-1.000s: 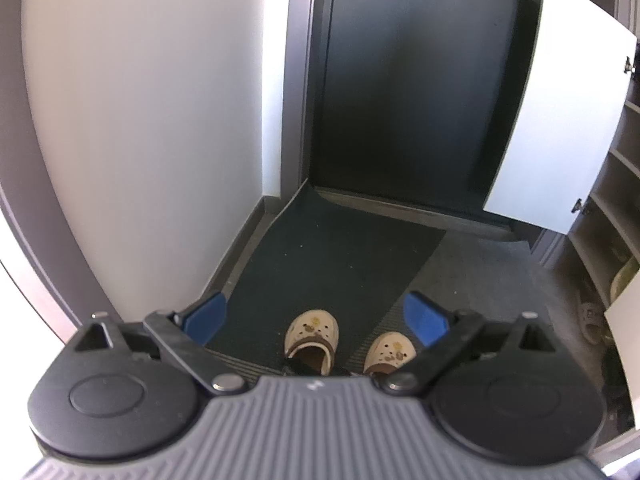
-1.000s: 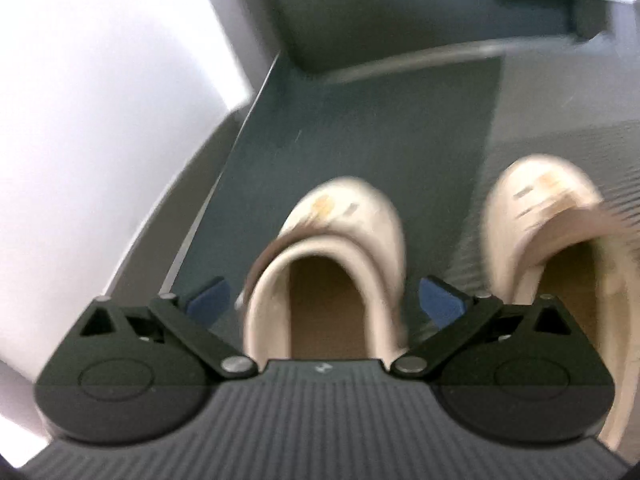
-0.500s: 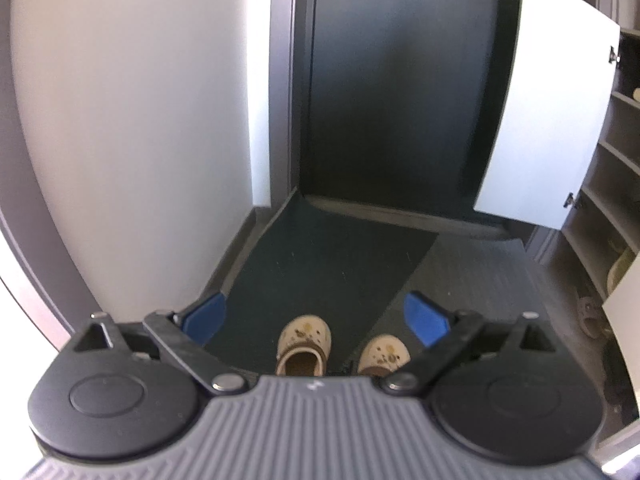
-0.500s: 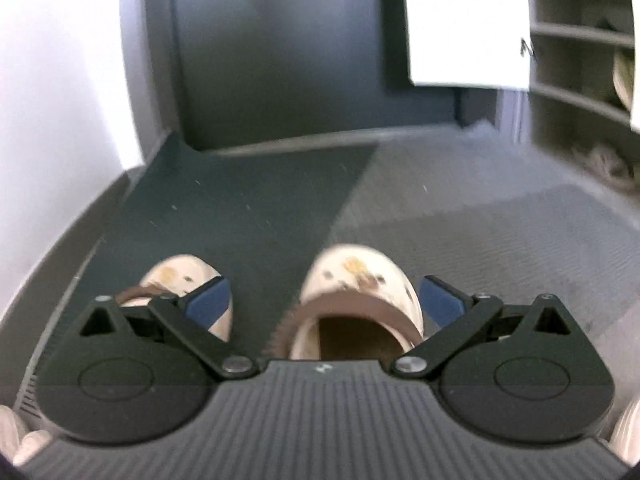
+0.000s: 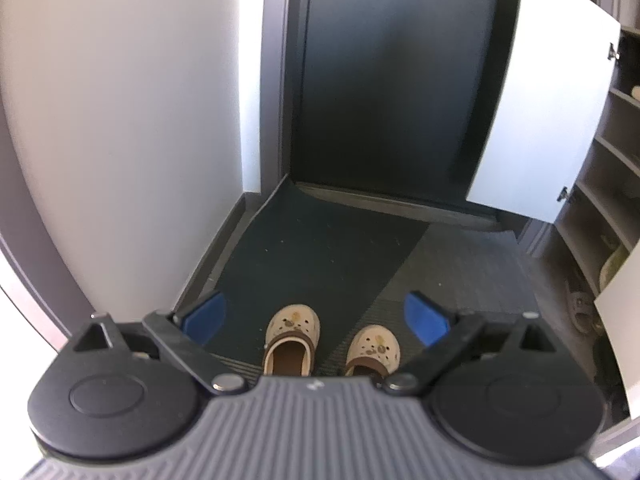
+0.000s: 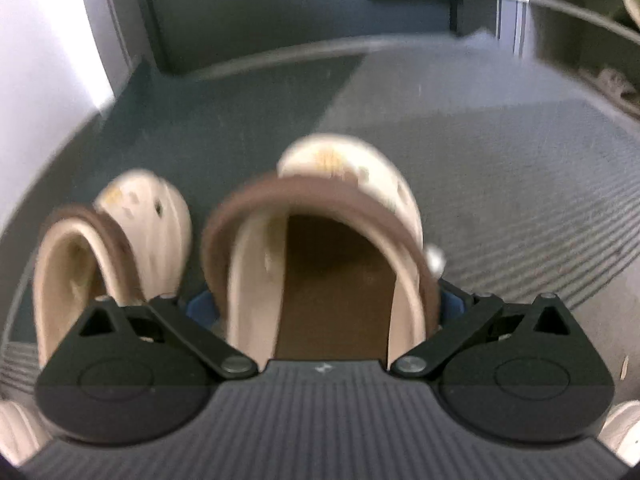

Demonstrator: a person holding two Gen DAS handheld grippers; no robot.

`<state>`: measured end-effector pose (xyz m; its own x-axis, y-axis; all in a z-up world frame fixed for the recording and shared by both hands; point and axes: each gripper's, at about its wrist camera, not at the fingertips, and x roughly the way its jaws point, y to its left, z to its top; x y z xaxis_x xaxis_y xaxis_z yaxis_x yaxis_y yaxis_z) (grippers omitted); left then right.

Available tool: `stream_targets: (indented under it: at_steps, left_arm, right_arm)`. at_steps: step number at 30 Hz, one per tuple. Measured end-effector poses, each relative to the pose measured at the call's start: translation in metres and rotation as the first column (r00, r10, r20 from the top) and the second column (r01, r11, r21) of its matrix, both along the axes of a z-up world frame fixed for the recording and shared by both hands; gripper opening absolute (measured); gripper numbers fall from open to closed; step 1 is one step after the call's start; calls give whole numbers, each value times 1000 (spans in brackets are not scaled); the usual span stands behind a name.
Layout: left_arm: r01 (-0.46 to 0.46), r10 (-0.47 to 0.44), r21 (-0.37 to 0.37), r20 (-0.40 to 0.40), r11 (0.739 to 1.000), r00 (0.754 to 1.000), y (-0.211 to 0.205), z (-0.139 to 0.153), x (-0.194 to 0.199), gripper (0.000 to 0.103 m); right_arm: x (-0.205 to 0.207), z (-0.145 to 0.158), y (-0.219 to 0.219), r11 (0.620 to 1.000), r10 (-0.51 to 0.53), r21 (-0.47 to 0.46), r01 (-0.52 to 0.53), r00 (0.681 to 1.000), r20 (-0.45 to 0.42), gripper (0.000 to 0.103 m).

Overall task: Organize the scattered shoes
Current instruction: 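Nudge the clog into line with the right gripper and open it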

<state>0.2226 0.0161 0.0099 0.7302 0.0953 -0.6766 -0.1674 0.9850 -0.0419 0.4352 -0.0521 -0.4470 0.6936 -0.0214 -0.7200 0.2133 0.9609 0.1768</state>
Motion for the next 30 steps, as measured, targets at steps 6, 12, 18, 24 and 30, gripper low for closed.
stream_targets:
  at_steps: [6,12,18,24,30]
  left_arm:
    - [-29,28,-26,-14,999,1000,18,1,-2,98]
    - [-14,14,13,54,1000,998,21,13,-9,98]
    - [-23,22,13,41,1000,999,21,13,-4,99]
    - [46,-45,-38,33,998,998,17,26,5,102]
    - [131,-131,-50,-8,990,991,3,33,7,103]
  right_arm:
    - [-3,2,7,999,35,-25,-34,999,39,101]
    - [-6,10,33,983,176,-68,-170,980,90,101]
    - [4,8,37,979,204,-18,-205,979,-29,102]
    - [-10,45,25,919,383,-67,-389,920,-77,102]
    - [-47,137,-11,899,430,-43,-435,899,-86,102]
